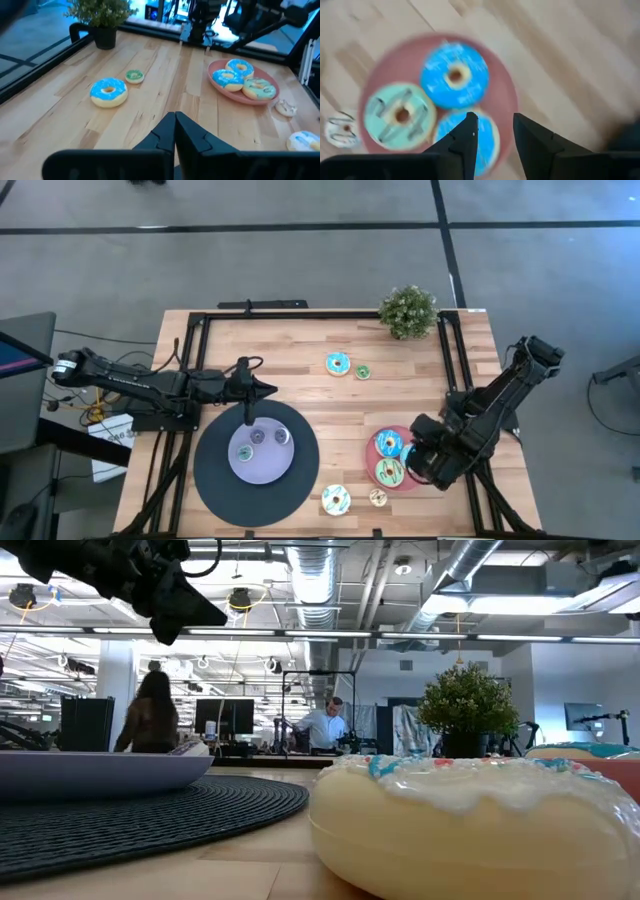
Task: Pick & Place donuts
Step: Put the large blue donut on the pink plate
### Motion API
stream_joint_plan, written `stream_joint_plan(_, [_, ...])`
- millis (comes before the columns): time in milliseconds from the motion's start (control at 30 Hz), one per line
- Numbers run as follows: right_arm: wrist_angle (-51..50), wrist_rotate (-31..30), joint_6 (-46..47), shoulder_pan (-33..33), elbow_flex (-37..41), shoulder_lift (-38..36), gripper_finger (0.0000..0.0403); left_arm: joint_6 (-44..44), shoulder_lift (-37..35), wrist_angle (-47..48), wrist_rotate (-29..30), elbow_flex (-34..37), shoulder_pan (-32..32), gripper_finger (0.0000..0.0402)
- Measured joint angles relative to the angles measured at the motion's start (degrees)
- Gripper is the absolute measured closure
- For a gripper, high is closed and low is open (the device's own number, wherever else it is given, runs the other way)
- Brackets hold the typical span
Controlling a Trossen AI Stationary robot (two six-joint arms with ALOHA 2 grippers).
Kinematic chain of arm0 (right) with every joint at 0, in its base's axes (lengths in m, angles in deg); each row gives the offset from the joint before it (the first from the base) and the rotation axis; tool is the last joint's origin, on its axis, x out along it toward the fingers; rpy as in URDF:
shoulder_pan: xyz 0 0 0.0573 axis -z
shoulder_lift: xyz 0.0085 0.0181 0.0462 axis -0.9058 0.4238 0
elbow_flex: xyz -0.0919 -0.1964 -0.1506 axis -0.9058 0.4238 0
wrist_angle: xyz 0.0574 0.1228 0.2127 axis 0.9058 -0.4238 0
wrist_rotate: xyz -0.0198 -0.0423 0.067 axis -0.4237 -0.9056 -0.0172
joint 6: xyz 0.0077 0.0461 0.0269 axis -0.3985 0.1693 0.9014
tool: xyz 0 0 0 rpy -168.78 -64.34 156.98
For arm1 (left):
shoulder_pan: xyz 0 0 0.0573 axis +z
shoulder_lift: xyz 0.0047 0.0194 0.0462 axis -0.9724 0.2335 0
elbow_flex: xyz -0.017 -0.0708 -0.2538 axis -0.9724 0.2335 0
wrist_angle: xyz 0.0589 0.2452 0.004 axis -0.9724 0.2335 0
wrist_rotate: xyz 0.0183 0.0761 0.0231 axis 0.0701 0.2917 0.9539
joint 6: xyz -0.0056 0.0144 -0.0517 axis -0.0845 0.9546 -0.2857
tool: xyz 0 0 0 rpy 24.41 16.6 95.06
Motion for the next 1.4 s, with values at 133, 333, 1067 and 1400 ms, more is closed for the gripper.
stream_joint_plan(133, [3.6,-8.6,-6.3,-1.6,0.6,0.0,0.0292,0.4,0.0,-2.0,0.0,0.0,0.0,0.0383])
stream_joint_plan(333, [13.4,-13.0,-8.8,-2.5,9.9,-2.8,0.0292,0.4,0.0,-4.7,0.4,0.0,0.0,0.0313])
stream_joint_plan(1067, [40.1,-30.9,-28.3,5.1,45.5,-59.6,0.0292,9.6,35.2,-8.7,9.2,-26.0,2.8,0.0188])
stream_joint_plan(1400, [40.2,-30.6,-28.3,8.5,46.2,-66.3,0.029,14.8,61.3,26.7,-1.0,-61.7,8.3,0.0188])
